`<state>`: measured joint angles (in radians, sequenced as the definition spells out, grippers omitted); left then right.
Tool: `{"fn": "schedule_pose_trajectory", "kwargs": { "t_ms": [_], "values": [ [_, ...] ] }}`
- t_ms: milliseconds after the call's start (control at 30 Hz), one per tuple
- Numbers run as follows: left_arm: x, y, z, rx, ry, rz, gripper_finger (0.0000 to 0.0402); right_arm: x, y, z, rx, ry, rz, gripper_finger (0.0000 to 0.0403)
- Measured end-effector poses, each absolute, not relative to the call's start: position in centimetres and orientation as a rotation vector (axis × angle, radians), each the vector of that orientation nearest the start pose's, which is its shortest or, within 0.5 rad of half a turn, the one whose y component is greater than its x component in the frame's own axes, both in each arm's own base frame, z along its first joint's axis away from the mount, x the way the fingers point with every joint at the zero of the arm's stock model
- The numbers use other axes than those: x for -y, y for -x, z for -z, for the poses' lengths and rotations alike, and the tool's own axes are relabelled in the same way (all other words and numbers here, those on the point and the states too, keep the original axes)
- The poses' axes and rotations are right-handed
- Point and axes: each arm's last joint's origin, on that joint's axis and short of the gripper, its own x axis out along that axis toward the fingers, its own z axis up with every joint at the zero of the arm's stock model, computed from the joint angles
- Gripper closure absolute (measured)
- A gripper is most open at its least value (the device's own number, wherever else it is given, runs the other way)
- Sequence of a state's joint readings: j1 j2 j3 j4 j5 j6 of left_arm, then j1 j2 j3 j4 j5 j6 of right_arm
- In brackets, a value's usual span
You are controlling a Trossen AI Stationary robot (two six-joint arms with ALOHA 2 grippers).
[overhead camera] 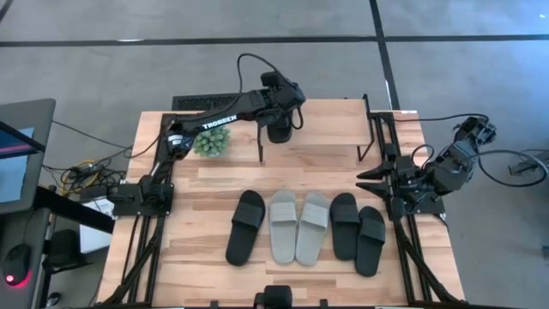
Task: Pick and place slides into the shelf
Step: Put the black slide on the shelf
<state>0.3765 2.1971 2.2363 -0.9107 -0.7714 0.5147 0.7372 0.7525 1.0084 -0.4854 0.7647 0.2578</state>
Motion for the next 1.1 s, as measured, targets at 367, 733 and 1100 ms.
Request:
{"fn": "schedule_pose_trajectory", "kwargs": {
  "t_ms": [367, 733, 1100],
  "values": [
    [-19.3, -44.2, -29.0, -1.265, -0.611, -0.777, 0.0401, -7.6, -11.4, -38.4, -0.163, -0.115, 0.050, 0.0315],
    [-19.1, -43.7, -28.6, -1.356, -0.653, -0.713, 0.0382, -7.6, -11.4, -38.3, -0.169, -0.118, 0.050, 0.0315],
    [-18.5, -43.7, -28.4, -1.413, -0.733, -0.689, 0.0387, -7.6, -11.4, -38.3, -0.170, -0.118, 0.047, 0.0315]
  ]
}}
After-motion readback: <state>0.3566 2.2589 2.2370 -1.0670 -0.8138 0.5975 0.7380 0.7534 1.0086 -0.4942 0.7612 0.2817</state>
